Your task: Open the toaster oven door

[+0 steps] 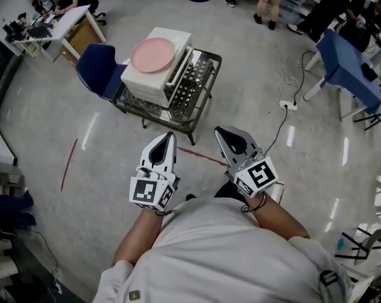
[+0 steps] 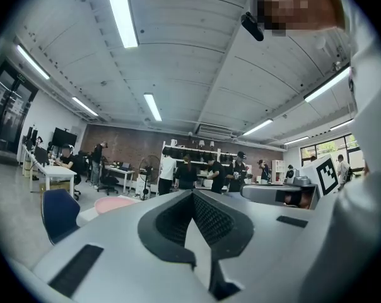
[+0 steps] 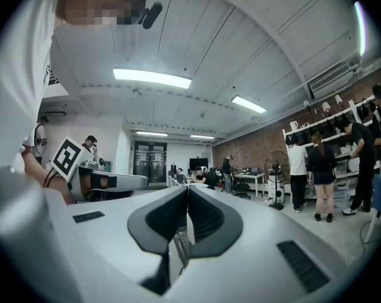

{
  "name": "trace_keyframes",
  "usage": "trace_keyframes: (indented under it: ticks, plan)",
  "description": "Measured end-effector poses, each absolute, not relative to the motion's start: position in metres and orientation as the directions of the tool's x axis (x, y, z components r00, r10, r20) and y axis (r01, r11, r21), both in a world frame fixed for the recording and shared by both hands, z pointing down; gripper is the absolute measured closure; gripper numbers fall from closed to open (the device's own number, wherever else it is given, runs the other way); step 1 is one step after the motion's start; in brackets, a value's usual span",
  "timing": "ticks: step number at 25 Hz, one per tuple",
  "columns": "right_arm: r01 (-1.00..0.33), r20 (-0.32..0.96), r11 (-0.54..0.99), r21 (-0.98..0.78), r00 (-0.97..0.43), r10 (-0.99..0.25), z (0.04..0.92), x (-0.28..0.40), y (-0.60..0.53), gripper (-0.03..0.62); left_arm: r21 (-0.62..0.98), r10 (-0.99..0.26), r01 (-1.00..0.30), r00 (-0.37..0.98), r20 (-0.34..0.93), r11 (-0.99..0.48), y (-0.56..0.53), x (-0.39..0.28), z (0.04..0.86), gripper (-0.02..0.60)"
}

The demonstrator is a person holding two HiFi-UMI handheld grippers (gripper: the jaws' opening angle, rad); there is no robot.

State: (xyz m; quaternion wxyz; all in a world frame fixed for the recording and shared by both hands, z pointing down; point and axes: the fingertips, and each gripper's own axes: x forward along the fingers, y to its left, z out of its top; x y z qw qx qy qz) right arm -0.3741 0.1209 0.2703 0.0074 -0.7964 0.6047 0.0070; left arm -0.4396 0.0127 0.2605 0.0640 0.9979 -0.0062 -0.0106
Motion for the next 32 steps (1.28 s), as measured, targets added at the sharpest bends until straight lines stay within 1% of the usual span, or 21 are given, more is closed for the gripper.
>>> trace_keyframes:
  ticks: [10,19,26,32]
  plan:
    - [-0.969,-0.019,-0.247,-0.003,0.247,-0.969,0.257,-0.228,0.177,0.574,0.14,-0.01,-0.007,1.0,-0.021,-0.99,0.072,-0.291,0.251,0.566]
    - [-0.977,0.023,-0.214,-0.008,0.214,-0.976,0.266,-0.121,0.242,0.574,0.139,0.017,0.017,1.0,0.002,-0.99,0.13,-0.161,0.257,0.566]
    - [-0.971,0.035,-0.236,-0.05,0.234,-0.972,0.277,-0.07,0.263,0.574,0.135,0.044,0.04,0.999,0.028,-0.99,0.144,-0.101,0.262,0.566]
    - [-0.972,0.039,-0.229,-0.058,0.227,-0.973,0.284,-0.038,0.24,0.574,0.13,0.04,0.036,0.999,0.027,-0.991,0.12,-0.068,0.266,0.566]
